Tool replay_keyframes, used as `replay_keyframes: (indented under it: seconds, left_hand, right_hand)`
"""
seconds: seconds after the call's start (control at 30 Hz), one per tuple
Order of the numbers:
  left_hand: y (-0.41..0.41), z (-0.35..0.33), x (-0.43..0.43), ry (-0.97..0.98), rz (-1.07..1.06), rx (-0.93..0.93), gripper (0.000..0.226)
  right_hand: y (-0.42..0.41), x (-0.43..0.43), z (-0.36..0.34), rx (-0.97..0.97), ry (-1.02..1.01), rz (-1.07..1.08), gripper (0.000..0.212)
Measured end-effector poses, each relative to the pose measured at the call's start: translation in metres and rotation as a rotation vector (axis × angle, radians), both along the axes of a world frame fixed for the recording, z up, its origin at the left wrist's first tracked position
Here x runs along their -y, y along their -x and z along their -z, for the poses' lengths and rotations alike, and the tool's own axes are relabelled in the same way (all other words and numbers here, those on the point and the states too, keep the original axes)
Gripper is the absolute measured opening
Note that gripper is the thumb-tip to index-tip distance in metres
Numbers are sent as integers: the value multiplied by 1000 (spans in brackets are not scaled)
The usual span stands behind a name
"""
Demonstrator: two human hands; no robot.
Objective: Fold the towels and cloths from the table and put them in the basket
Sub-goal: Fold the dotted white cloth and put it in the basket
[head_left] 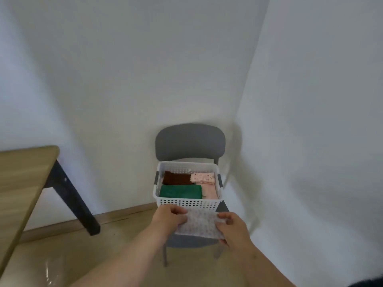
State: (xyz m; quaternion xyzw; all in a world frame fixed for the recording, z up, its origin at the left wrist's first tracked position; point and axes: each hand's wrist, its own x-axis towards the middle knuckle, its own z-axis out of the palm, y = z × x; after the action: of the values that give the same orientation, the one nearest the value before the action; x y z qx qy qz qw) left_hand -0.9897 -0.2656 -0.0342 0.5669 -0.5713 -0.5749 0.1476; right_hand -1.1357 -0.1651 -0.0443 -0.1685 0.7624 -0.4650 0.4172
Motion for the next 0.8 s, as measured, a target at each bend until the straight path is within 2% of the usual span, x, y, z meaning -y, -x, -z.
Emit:
replay_keyframes:
  seconds: [0.27, 0.43, 0.57, 0.8]
  left_hand:
    - [88, 40, 103, 1, -5, 120, 21]
    - [122, 70, 144, -57, 6, 181, 20]
    - [135, 93, 171, -86, 9, 221, 18]
    - [143, 143, 195, -150, 146, 347, 24]
  right_hand:
    - [93, 116, 36, 3, -75, -101, 20]
    - [133, 164, 56, -65, -134, -155, 13]
    - [145, 193, 73, -116, -218, -276, 16]
    - [139, 216, 119, -296, -378, -474, 15]
